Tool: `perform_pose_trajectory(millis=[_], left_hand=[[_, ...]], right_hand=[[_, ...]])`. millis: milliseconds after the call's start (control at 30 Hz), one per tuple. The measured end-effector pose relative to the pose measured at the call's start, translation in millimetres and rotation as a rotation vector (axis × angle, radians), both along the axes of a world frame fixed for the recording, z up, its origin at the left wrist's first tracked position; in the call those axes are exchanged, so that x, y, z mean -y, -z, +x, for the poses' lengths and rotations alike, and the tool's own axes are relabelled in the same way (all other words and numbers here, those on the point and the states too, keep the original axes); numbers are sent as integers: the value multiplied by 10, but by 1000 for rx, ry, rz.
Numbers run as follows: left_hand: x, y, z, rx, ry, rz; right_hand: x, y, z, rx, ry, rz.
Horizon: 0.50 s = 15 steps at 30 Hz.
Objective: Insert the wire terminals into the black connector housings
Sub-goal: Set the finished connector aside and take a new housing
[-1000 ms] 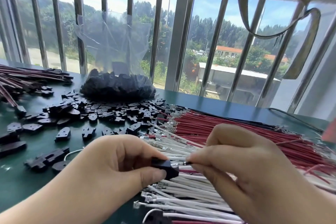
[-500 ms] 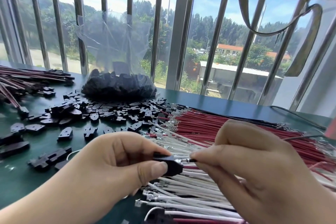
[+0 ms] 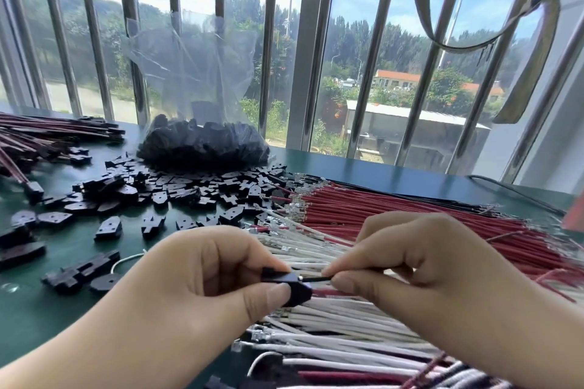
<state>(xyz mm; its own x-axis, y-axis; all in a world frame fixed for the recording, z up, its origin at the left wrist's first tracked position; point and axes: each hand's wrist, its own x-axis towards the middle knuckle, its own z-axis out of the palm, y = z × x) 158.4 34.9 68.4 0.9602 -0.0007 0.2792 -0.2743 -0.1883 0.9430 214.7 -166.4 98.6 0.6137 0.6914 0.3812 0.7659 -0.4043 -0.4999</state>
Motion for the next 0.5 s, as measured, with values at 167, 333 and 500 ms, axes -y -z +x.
perform_pose_trajectory(millis=[167,333,500], left_hand=[[37,6,-2,11,-3,-13],[45,13,6,72,5,-7],[-76,50,14,108,70,-1]], right_hand=[[-33,111,-41,126,-34,21],[-59,93,-27,76,-47,43],[-15,67,46,-22,-71,60]])
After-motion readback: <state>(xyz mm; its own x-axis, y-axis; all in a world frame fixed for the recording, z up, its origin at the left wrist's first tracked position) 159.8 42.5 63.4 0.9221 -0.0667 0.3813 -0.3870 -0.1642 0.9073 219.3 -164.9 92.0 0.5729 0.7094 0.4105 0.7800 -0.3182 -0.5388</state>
